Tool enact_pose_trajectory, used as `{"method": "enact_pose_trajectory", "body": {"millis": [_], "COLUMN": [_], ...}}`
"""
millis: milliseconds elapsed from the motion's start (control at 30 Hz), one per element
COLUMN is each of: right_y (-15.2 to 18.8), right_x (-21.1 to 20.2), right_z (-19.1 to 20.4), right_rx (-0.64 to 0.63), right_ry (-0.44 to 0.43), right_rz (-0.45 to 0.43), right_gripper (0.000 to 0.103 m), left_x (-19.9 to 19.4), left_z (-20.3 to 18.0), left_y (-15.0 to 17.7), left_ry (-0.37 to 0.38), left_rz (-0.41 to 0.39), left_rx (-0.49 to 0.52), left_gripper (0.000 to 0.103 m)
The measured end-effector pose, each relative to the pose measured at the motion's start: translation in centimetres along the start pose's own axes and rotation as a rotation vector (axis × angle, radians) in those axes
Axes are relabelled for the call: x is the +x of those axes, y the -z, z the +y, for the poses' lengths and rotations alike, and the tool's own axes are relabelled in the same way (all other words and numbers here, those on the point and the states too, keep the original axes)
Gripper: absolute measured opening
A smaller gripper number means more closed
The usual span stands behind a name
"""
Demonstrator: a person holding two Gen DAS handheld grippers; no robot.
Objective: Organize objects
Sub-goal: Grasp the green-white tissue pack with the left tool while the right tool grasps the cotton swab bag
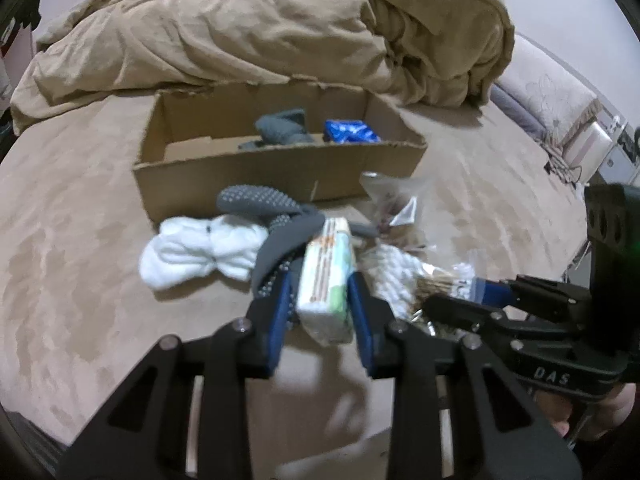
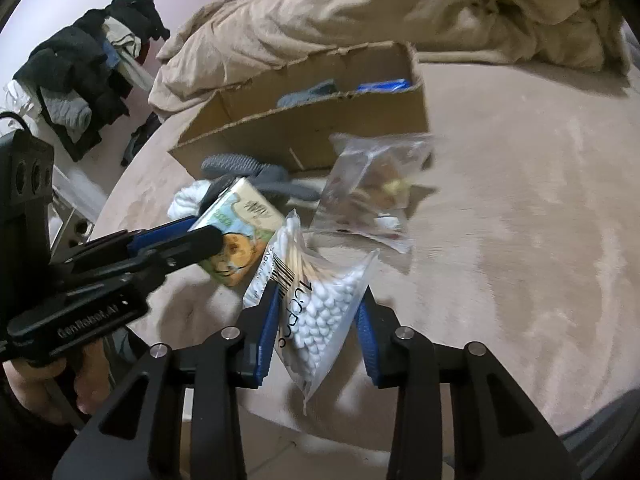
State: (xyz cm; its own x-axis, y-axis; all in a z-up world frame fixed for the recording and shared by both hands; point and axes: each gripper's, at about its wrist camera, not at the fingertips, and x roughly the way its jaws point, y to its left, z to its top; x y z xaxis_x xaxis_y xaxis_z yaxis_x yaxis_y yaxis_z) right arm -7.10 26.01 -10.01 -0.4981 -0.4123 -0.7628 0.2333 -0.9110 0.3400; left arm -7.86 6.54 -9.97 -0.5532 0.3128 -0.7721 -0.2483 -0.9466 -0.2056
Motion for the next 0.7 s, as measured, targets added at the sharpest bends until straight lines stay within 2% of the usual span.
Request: {"method": "enact_pose_trajectory", "body": {"millis": [100,167,233,300,433,533,600,667,700], "right_y": [0.0,0.0,0.1,0.3,0.7,0.9,0.8,0.7,0.6], "right_x": [-1.1,-1.4,-1.4,-1.0,0.0,0.1,-0.2,-0.6,-0.8], "right_z": [0.0,0.0,-0.2,0.0,0.6,0.8,0.8,0.7,0.5], "right_rx": [-0.004,0.001,0.005,0.003,-0.009,-0.016,-0.018,-0.020,-0.014], "right_ry": [0.024,0.029,0.033,0.032,0.039,0.040,0.043,0.049,0.052], "right_rz": [-0.015,-0.021,-0.016,-0.010,0.010,0.012,0.005,-0.005,-0.010], "right_gripper": [0.038,0.038,0.038,0.038,0.038,0.038,0.038,0.038,0.038], "left_x": [-1.5,-1.8,-0.9,0.7,0.6,0.3,0.0,-0.2,0.0], "left_z": [-0.2,-0.1,0.4,1.0,1.3,1.2,1.4,1.3,1.2], "left_y": [0.1,0.4,0.9,1.8,2.9,3.3,3.7,4.3,4.5], "left_ry": [0.002,-0.028,-0.045,-0.058,-0.063,-0.105,-0.097,-0.063,-0.060], "left_rz": [-0.024,-0.036,-0.014,0.041,0.048,0.074,0.084,0.059,0.052], "left_rx": [0.007,0.026,0.026,0.021,0.000,0.001,-0.048,-0.081,-0.083], "left_gripper": [0.030,0.030,0.030,0.030,0.035,0.042,0.061,0.069,0.069]}}
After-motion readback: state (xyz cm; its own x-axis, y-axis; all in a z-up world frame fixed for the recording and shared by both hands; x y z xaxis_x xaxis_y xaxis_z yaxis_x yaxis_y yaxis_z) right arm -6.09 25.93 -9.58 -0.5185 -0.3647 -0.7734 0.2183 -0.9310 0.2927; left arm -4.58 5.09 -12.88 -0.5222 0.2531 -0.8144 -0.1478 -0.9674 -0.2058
